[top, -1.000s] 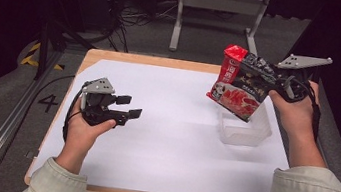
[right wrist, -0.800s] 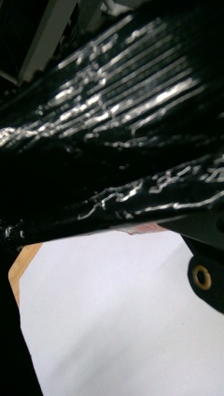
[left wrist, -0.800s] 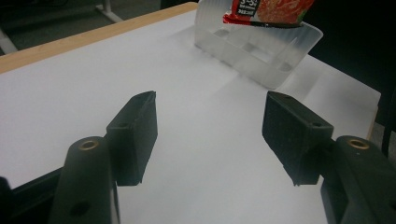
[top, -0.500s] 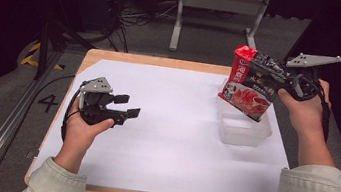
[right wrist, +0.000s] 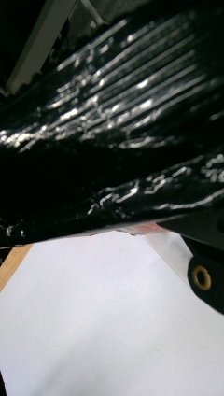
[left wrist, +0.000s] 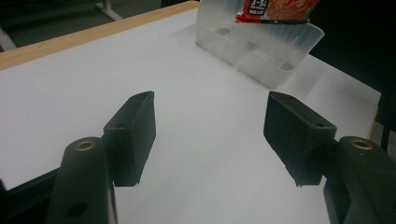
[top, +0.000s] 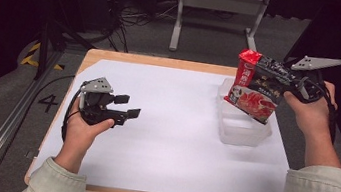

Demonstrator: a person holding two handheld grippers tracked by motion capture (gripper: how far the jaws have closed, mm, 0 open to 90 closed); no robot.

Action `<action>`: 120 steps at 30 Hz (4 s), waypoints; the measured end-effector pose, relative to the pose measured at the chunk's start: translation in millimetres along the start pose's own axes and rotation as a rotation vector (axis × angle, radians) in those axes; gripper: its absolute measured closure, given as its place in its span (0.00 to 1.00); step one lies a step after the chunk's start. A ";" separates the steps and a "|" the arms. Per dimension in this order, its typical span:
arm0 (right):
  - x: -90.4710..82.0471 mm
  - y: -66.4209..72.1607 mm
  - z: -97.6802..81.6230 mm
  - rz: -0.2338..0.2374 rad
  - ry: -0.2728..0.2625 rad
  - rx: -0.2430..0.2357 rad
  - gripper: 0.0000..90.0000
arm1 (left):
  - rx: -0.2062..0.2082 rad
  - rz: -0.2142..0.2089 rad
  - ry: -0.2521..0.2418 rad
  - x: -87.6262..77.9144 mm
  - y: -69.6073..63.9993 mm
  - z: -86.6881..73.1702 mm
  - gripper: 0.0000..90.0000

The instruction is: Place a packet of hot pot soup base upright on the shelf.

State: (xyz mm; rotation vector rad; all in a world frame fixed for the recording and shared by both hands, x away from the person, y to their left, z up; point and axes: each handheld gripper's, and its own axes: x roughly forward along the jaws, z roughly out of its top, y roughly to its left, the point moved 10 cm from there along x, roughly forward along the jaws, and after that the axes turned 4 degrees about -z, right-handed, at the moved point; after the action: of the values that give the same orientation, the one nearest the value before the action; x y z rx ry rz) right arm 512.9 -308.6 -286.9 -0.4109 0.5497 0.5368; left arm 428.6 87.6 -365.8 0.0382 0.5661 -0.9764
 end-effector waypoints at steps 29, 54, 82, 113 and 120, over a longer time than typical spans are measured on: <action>27.5 -3.6 -37.3 0.039 0.008 0.003 0.93 | 0.003 -0.001 0.004 0.2 0.8 -0.9 0.39; 50.1 3.6 -69.6 0.063 0.012 0.055 0.91 | -0.001 0.002 0.010 1.3 1.6 -2.6 0.39; 40.5 0.6 -67.8 0.081 -0.049 0.128 0.44 | -0.012 0.007 0.036 3.6 -0.2 -14.1 0.39; 22.2 139.6 -3.7 0.301 -0.257 0.102 0.23 | 0.003 0.010 -0.065 -30.2 -4.3 -49.3 0.36; 44.4 162.6 -26.6 0.318 -0.210 0.105 0.22 | 0.023 -0.020 -0.087 -28.3 -5.0 -55.4 0.36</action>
State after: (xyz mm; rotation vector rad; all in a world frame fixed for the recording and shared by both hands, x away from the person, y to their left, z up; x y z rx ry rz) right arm 441.0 -178.0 -369.7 -0.1634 0.4403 0.8425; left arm 388.4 122.0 -398.8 0.0107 0.4760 -0.9995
